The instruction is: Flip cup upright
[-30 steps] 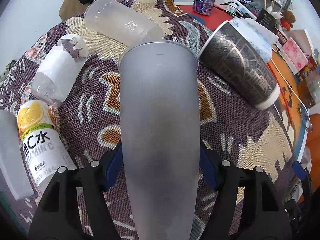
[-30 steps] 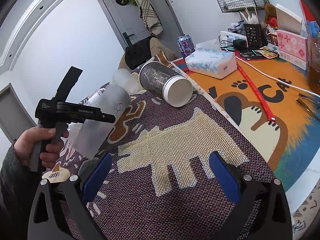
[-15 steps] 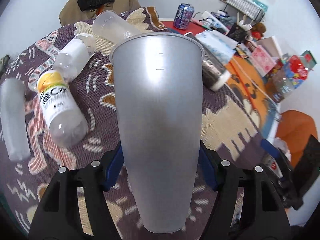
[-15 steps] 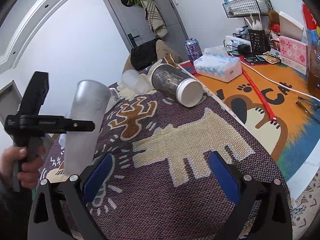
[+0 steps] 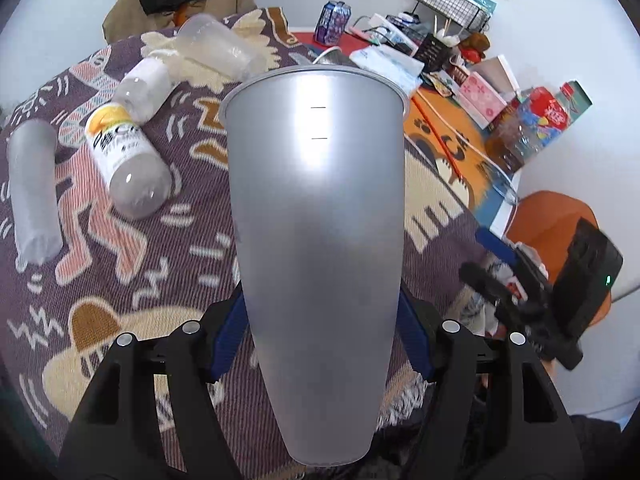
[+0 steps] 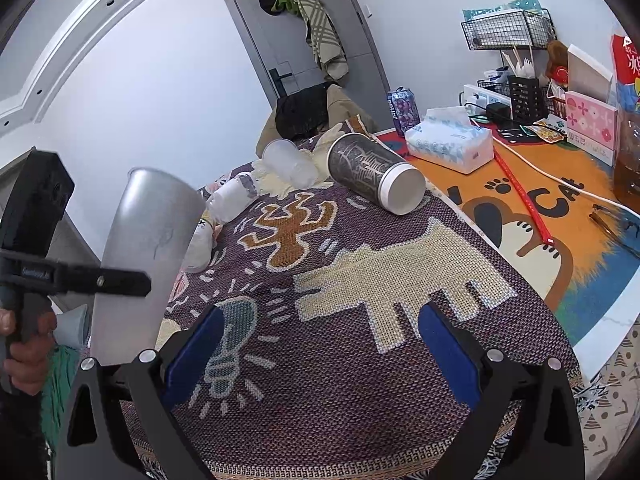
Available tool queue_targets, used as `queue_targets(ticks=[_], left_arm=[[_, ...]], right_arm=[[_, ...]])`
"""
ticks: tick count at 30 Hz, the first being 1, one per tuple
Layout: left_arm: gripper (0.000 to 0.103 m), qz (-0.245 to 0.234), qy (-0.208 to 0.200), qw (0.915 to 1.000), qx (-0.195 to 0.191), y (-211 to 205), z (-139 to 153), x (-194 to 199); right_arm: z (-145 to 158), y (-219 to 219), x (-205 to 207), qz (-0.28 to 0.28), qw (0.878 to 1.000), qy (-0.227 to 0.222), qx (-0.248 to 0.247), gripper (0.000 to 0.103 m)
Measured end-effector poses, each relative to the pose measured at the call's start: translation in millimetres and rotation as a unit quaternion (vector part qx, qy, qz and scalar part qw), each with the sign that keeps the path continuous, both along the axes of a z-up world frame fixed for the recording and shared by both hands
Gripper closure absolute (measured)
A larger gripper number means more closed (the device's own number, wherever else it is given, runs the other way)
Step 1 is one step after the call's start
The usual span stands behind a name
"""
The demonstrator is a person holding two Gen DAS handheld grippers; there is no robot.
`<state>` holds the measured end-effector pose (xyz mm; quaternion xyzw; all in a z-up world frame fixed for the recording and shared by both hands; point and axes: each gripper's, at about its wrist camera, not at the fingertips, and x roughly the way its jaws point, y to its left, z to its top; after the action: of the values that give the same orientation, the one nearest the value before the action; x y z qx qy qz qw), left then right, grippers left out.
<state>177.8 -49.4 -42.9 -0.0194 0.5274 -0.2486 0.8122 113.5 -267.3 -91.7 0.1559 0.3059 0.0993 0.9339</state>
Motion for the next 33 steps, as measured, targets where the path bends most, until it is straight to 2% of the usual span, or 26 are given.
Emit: queue_targets(ticks=[8, 11, 18, 19, 21, 23, 29, 33], left_arm=[[0.035, 0.006, 0.052, 0.9987, -0.002, 11.7, -29.8, -9.3], [0.035, 0.007, 0.078, 0.9968, -0.015, 7.7, -46.3, -6.0], [0.034, 0.017, 0.097, 0.9944, -0.038, -3.3, -69.5, 5.4], [0.034, 0.020, 0.096, 0.9941, -0.047, -2.6, -68.8, 6.2], [0.021, 0.026, 0.084, 0.9946, -0.055, 0.1, -63.0, 5.3], [0.014, 0.030, 0.061, 0.9955, -0.067, 3.9, -52.6, 1.5], [0.013, 0.049, 0.016, 0.9948, -0.089, 21.4, -30.1, -9.7], [0.013, 0.071, -0.033, 0.9947, -0.066, 33.5, -21.2, -20.5]], right_arm=[[-2.3, 10.0, -0.2, 0.018, 1.000, 0.009, 0.007, 0.008], [-4.8, 12.2, 1.7, 0.022, 1.000, 0.017, 0.010, 0.008], [-7.0, 5.8, 2.5, 0.015, 0.999, 0.028, 0.022, 0.008], [-8.0, 4.2, 3.7, 0.014, 0.999, 0.031, 0.024, 0.008], [-9.9, 2.9, 7.5, 0.018, 0.998, 0.042, 0.032, 0.008], [-11.2, 3.6, 10.7, 0.031, 0.997, 0.051, 0.049, 0.008], [-12.6, 7.4, 27.8, 0.066, 0.987, 0.083, 0.118, 0.008], [-10.9, 14.1, 42.5, 0.086, 0.981, 0.104, 0.138, 0.007]])
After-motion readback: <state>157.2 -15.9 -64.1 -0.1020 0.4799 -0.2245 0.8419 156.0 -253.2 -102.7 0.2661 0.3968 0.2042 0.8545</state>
